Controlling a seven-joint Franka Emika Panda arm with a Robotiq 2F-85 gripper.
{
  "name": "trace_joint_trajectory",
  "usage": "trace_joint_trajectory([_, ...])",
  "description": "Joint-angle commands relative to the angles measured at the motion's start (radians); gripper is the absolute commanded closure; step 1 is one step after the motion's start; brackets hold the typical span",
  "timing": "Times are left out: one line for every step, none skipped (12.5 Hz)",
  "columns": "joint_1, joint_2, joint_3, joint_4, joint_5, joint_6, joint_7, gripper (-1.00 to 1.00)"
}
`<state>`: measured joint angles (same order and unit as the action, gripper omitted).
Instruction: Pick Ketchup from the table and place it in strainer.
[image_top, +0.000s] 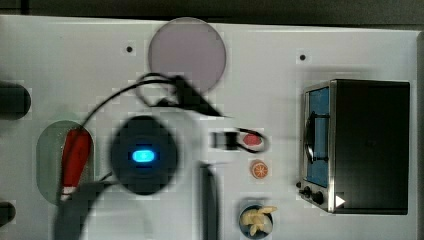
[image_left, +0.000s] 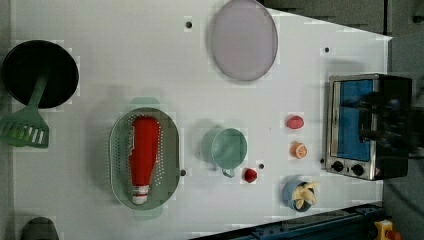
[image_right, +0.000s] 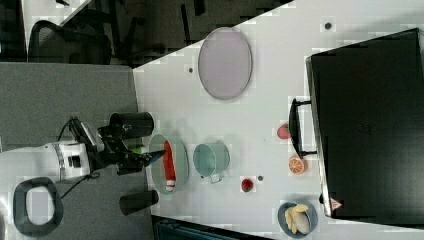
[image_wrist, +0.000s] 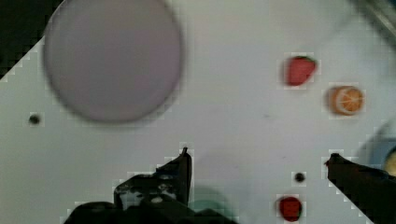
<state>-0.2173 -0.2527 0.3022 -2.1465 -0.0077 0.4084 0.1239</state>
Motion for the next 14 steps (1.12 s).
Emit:
trace_joint_trajectory([-0.024, -0.018, -0.057, 0.065, 0.022, -0.118, 0.034, -1.0])
trace_joint_trajectory([-0.024, -0.017, -0.071, 0.096, 0.03, -0.159, 0.033, -1.0])
trace_joint_trajectory([-0.024, -0.017, -0.078, 0.129, 0.034, -0.207, 0.032, -1.0])
trace_joint_trajectory([-0.024, -0.016, -0.077, 0.161, 0.039, -0.265, 0.03, -1.0])
trace_joint_trajectory([-0.023, -0.016, -0.076, 0.19, 0.044, -0.322, 0.03, -1.0])
trace_joint_trajectory([-0.024, -0.015, -0.077, 0.209, 0.045, -0.338, 0.03, -1.0])
trace_joint_trajectory([-0.024, -0.015, -0.08, 0.219, 0.048, -0.331, 0.029, -1.0])
trace_joint_trajectory([-0.024, -0.015, -0.083, 0.222, 0.05, -0.325, 0.029, -1.0])
trace_joint_trajectory([-0.024, -0.015, -0.09, 0.221, 0.05, -0.326, 0.021, -1.0])
trace_joint_trajectory([-0.024, -0.015, -0.093, 0.221, 0.051, -0.325, 0.011, -1.0])
trace_joint_trajectory([-0.024, -0.015, -0.093, 0.224, 0.059, -0.321, 0.003, -1.0])
trace_joint_trajectory([-0.024, -0.016, -0.094, 0.224, 0.063, -0.336, -0.001, -1.0])
trace_joint_trajectory([-0.024, -0.016, -0.094, 0.224, 0.08, -0.34, -0.006, -1.0])
trace_joint_trajectory([-0.023, -0.016, -0.094, 0.224, 0.093, -0.34, -0.006, -1.0])
